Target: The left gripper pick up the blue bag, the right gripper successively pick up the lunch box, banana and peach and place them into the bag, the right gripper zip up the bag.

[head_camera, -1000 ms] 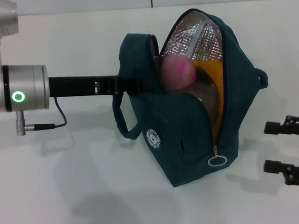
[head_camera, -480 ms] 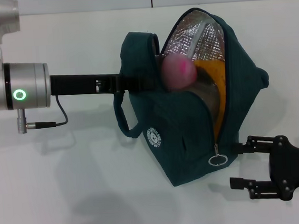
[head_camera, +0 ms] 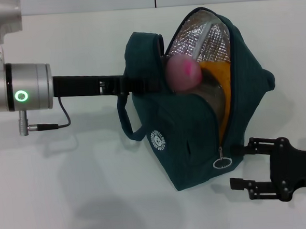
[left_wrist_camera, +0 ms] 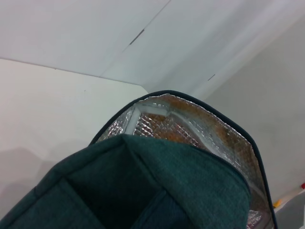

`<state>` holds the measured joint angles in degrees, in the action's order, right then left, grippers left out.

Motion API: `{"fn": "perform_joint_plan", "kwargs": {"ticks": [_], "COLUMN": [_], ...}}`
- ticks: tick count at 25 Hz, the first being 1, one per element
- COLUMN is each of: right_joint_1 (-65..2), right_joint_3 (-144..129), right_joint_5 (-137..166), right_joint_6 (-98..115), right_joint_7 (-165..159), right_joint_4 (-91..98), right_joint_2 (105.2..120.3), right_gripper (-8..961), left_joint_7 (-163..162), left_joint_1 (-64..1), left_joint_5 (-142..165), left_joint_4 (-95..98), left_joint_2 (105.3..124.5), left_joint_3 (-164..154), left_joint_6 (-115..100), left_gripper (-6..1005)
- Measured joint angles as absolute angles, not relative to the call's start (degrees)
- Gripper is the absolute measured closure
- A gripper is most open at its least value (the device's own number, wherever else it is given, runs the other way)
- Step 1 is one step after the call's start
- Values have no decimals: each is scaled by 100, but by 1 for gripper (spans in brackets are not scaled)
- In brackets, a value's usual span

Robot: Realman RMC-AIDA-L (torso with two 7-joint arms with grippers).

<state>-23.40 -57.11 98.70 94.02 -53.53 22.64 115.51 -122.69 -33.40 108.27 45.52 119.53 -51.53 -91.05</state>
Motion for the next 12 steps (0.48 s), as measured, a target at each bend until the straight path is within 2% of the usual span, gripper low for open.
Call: {"fn": "perform_joint_plan", "kwargs": {"ticks": [12], "right_joint_1": [-2592], "right_joint_3": [-5798], "right_joint_5": [9904], "right_joint_6": [9309], "right_joint_7": [-5308], "right_joint_4": [1905], "right_joint_2": [11593], "right_gripper": [261], "left_joint_7": [-12269], "left_joint_1": [-3330], "left_joint_5": [10827], "left_joint_4": [4553], "left_joint_2": [11953], "left_joint_3": [-5151], "left_joint_6": [-9105], "left_gripper": [921]}}
